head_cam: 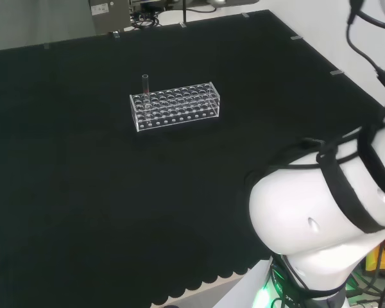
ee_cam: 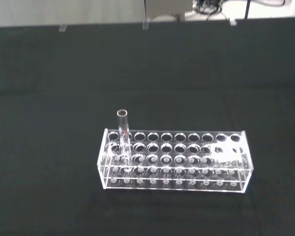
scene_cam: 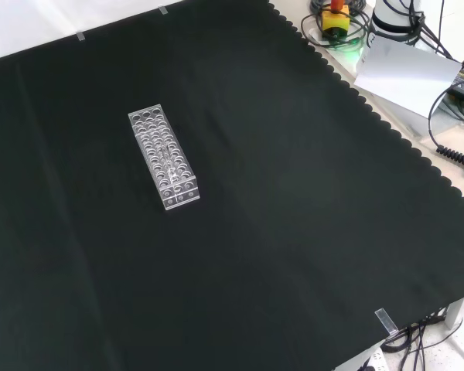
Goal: Pick up the test tube.
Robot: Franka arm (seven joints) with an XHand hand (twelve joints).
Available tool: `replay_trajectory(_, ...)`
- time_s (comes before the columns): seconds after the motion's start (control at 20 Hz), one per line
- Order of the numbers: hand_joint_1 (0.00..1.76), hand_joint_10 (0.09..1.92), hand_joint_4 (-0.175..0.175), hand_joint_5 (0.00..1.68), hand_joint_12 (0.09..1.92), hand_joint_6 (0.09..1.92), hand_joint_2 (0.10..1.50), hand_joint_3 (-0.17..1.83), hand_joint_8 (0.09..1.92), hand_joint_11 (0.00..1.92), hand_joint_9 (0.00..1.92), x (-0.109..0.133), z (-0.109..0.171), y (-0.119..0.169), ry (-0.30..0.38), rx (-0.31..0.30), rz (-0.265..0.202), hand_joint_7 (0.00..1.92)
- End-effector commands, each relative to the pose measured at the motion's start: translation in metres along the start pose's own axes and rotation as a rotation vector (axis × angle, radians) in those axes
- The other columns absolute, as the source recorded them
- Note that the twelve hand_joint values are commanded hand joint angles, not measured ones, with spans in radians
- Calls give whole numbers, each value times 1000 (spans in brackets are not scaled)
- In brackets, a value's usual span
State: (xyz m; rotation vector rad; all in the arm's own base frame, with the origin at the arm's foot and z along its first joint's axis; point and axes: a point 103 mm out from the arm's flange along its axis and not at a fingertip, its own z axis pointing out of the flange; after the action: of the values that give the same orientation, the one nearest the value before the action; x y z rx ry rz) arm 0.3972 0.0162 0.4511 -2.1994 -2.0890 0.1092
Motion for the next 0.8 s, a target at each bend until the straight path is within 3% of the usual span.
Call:
replay_trajectory(0.05,564,974,-75,238,1587,87,894,277,866,23,100,12,22,59,4,53,-7,115)
replay_trajectory(0.8,596,923,-94,346,1539,87,886,310,893,159,301,25,106,123,-18,199,-2,363)
